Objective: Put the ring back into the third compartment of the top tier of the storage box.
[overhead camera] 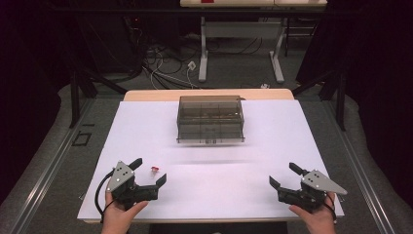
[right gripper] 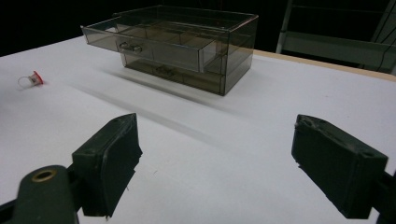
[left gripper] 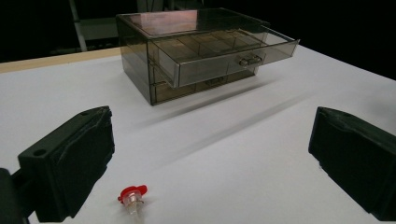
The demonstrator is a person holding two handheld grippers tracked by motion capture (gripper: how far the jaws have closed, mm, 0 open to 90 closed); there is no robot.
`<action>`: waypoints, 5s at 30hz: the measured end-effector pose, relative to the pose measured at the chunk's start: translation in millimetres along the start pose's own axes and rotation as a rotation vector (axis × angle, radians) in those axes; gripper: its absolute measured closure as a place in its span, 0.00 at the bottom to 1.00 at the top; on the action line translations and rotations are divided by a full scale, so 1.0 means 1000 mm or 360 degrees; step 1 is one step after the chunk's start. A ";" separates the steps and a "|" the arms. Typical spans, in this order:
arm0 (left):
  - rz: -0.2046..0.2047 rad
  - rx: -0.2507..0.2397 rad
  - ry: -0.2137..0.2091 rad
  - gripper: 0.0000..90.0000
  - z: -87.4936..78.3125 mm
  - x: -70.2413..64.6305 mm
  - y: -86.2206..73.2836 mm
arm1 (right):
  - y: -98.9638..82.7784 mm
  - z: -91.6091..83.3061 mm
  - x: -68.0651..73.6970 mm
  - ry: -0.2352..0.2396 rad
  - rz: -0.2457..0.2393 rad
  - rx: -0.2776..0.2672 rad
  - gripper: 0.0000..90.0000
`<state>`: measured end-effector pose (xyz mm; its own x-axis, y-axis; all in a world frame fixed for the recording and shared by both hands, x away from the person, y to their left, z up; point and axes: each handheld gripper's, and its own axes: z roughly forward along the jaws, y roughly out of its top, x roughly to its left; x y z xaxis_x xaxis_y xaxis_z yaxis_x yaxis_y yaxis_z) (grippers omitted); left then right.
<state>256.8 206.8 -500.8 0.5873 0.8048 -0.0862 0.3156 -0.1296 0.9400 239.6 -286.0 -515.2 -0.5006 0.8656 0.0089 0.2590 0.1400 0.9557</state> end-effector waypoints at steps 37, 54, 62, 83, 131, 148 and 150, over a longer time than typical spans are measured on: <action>-0.0103 0.0197 0.0066 0.11 0.025 0.019 0.014 | -0.004 -0.002 -0.006 -0.0025 0.0075 0.0004 0.16; -0.0095 0.0283 0.0048 0.17 0.038 0.026 0.026 | -0.003 -0.006 -0.006 -0.0030 0.0082 0.0027 0.16; -0.0112 0.0323 0.0026 0.18 0.045 0.030 0.027 | -0.003 -0.004 -0.006 -0.0014 0.0079 0.0029 0.16; -0.0235 0.0479 0.0178 0.28 0.053 0.050 0.009 | -0.004 -0.005 -0.009 -0.0012 0.0068 0.0053 0.16; -0.0358 0.0837 0.0181 0.58 0.074 0.057 -0.016 | -0.005 -0.005 -0.011 0.0030 0.0129 0.0066 0.16; -0.0328 0.0893 0.0189 0.65 0.078 0.056 -0.018 | -0.005 -0.005 -0.012 0.0040 0.0146 0.0073 0.16; -0.0324 0.0895 0.0193 0.66 0.078 0.056 -0.018 | -0.005 -0.005 -0.012 0.0040 0.0146 0.0074 0.16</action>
<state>342.0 208.8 -548.5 0.3951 0.9015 -0.1767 0.7774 -0.2256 0.5872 240.2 -299.5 -518.6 -0.4935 0.8635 0.1037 0.3423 0.0832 0.9359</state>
